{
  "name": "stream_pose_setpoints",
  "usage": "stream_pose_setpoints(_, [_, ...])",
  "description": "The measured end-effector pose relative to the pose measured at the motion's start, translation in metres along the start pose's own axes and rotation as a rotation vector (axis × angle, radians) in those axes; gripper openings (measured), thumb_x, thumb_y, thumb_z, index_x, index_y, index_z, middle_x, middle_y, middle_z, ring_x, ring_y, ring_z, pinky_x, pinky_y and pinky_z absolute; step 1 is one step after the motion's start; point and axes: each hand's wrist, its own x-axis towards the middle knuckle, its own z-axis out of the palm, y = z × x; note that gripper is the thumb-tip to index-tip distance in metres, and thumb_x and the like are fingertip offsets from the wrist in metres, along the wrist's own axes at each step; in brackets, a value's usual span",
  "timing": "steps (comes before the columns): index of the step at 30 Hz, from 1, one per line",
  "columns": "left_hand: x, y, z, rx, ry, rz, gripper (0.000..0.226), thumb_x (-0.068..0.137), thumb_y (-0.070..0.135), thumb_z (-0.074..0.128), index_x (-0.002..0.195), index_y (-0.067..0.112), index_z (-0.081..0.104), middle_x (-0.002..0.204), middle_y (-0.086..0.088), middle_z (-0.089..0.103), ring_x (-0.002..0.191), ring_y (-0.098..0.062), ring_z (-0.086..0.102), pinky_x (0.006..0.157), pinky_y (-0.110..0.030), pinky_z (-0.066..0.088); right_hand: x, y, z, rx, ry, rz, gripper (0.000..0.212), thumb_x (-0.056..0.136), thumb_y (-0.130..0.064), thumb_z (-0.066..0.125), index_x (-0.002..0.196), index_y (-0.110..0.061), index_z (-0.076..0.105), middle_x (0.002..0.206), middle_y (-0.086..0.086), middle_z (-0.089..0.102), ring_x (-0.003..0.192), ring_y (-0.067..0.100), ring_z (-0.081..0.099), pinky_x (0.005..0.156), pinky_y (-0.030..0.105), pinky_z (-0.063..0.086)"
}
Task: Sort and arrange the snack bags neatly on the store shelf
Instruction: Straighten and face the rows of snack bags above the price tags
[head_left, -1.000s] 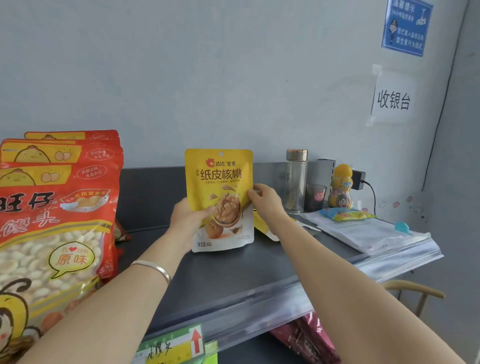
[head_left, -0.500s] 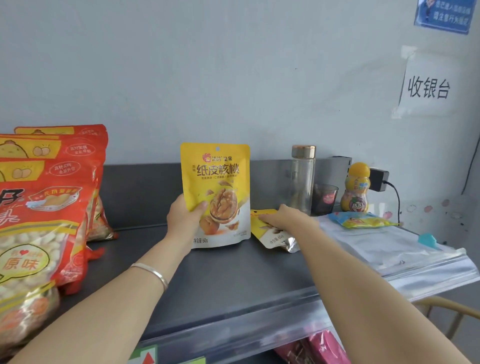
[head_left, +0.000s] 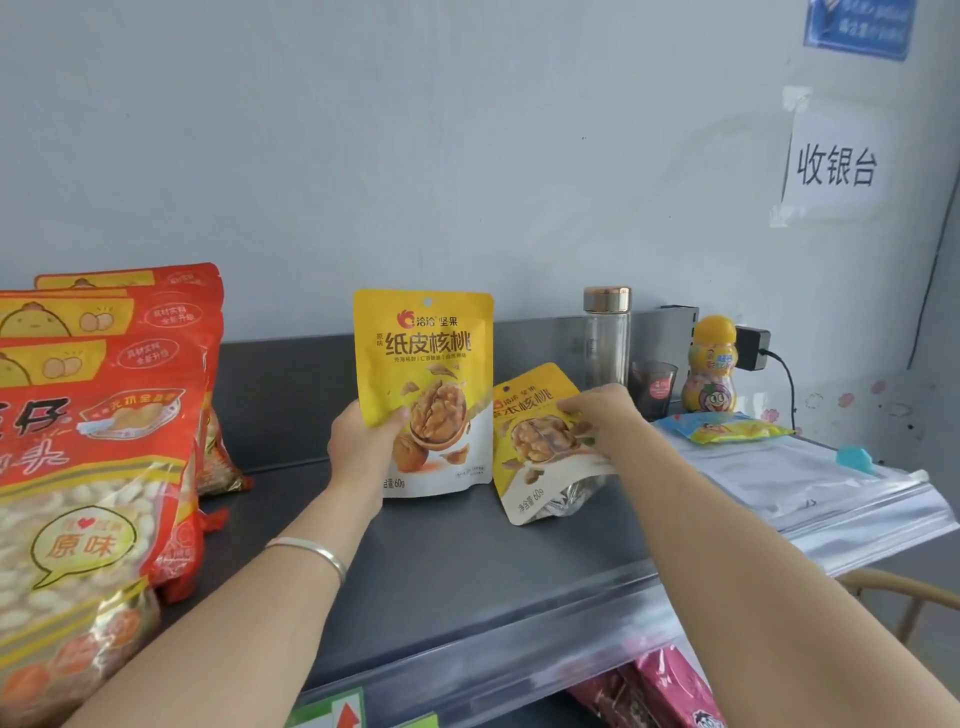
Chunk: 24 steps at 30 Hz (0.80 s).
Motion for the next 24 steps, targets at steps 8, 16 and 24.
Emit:
stream_pose_setpoints(8, [-0.011,0.01,0.003,0.075,0.034,0.029,0.025,0.088,0.02,0.063,0.064,0.024,0.057,0.072,-0.001,0.061,0.08,-0.028,0.056,0.077,-0.037,0.047,-0.033,0.007,-0.005,-0.08,-0.018,0.066,0.042,0.075,-0.011,0.079,0.109,0.001,0.058,0.103,0.017,0.067,0.097,0.033,0.066,0.091,0.048,0.053])
stream_pose_setpoints(16, [-0.038,0.03,0.003,0.0,0.052,0.091,0.019,0.092,0.024,0.055,0.075,0.019,0.061,0.082,-0.007,0.065,0.082,-0.031,0.059,0.078,-0.041,0.049,-0.085,0.017,-0.019,0.111,0.266,-0.104,0.011,0.081,-0.001,0.052,0.079,-0.007,0.061,0.084,0.018,0.064,0.079,0.029,0.062,0.082,0.047,0.055])
stream_pose_setpoints(24, [-0.073,0.073,-0.023,-0.021,0.077,0.285,0.024,0.096,0.023,0.051,0.079,0.01,0.06,0.073,-0.003,0.059,0.073,-0.024,0.053,0.069,-0.034,0.043,-0.146,-0.01,-0.025,0.243,0.378,-0.376,0.012,0.093,-0.019,0.052,0.084,-0.013,0.058,0.073,0.003,0.058,0.066,0.02,0.052,0.065,0.036,0.047])
